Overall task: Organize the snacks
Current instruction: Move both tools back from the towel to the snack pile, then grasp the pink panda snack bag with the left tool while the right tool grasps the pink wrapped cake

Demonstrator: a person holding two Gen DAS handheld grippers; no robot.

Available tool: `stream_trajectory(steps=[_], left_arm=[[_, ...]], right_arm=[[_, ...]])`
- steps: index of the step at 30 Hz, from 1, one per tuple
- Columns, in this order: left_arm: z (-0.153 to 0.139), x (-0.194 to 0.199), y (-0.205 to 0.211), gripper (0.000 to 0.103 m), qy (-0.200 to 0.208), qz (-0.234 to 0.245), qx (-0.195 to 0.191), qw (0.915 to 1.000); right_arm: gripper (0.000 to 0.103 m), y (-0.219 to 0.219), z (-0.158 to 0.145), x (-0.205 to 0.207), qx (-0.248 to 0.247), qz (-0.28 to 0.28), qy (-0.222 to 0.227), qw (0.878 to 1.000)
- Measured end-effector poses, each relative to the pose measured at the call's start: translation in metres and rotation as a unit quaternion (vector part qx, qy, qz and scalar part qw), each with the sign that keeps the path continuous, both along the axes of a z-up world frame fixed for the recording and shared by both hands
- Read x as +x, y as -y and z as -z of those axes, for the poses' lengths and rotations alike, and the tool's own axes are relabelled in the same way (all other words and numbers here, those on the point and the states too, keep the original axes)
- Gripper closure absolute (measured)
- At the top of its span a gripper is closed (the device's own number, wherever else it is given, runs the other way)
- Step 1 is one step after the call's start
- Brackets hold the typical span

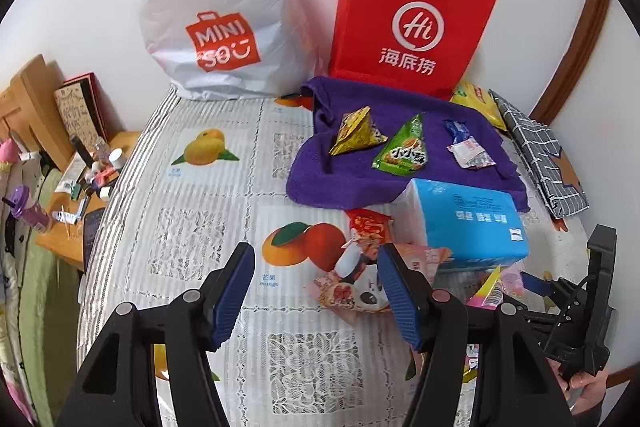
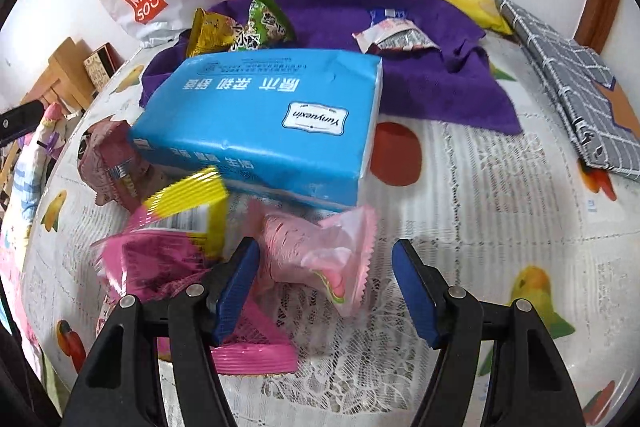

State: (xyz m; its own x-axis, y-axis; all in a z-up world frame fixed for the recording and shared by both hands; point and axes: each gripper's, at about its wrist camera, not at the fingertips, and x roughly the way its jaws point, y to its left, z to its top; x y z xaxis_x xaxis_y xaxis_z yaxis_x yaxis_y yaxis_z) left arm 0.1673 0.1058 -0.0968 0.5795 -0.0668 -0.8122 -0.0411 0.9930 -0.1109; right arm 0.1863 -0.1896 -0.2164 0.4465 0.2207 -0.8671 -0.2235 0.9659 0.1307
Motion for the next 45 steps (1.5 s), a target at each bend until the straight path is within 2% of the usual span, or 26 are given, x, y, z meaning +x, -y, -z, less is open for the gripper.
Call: stream_trajectory(steps=[4,6,7,8,12,18,20,23,29,32,39,45], left_arm=[[0.006,0.0,-0.005,0.041,-0.007,-0.005,-0.002,1.0],[0.008,-0.002,-0.006,0.041,-0.01,-0.006,-0.005,0.9999],[0.009,-0.002,-0.006,0.041,-0.012,-0.006,-0.005,0.9999],[0.01,-0.002,-0.006,0.041,-0.013,-0.006,-0.004,0.9999],[0.012,-0.004,-0.007,0.041,-0.015,-0.005,-0.005,0.9999],[0.014,-0.005,0.0,0.04,-0.012,0.012,-0.018,0.9997],[0.016,-0.003,0.007,0.032,-0.013,0.016,-0.013,0.9997],[0.018,0.001,0.017,0.026,-0.015,0.031,-0.02,0.9992],[0.028,0.006,0.041,0.018,-0.025,0.065,-0.026,0.9972],[0.033,0.008,0.047,0.018,-0.031,0.067,-0.016,0.9971],[0.048,0.018,0.056,0.018,-0.049,0.071,-0.02,0.996],[0.062,0.03,0.059,0.02,-0.079,0.052,-0.008,0.9955]], right_arm=[[0.034,-0.001,0.004,0.003,0.015,-0.005,-0.001,1.0],[0.046,-0.004,0.004,0.003,0.018,-0.016,0.003,1.0],[0.06,-0.005,0.003,0.002,0.02,-0.022,0.003,1.0],[0.068,-0.005,0.003,0.002,0.026,-0.025,0.001,0.999],[0.07,-0.002,0.003,0.0,0.04,-0.023,-0.007,0.999],[0.07,0.018,-0.009,-0.012,0.056,-0.008,0.007,0.998],[0.07,0.025,-0.014,-0.015,0.049,0.0,0.016,0.999],[0.07,0.037,-0.021,-0.017,0.04,0.011,0.026,0.999],[0.07,0.06,-0.026,-0.019,0.042,0.038,0.032,0.998],[0.07,0.069,-0.026,-0.02,0.043,0.049,0.033,0.997],[0.07,0.074,-0.022,-0.02,0.034,0.052,0.031,0.998],[0.07,0.075,-0.021,-0.023,0.03,0.053,0.033,0.998]])
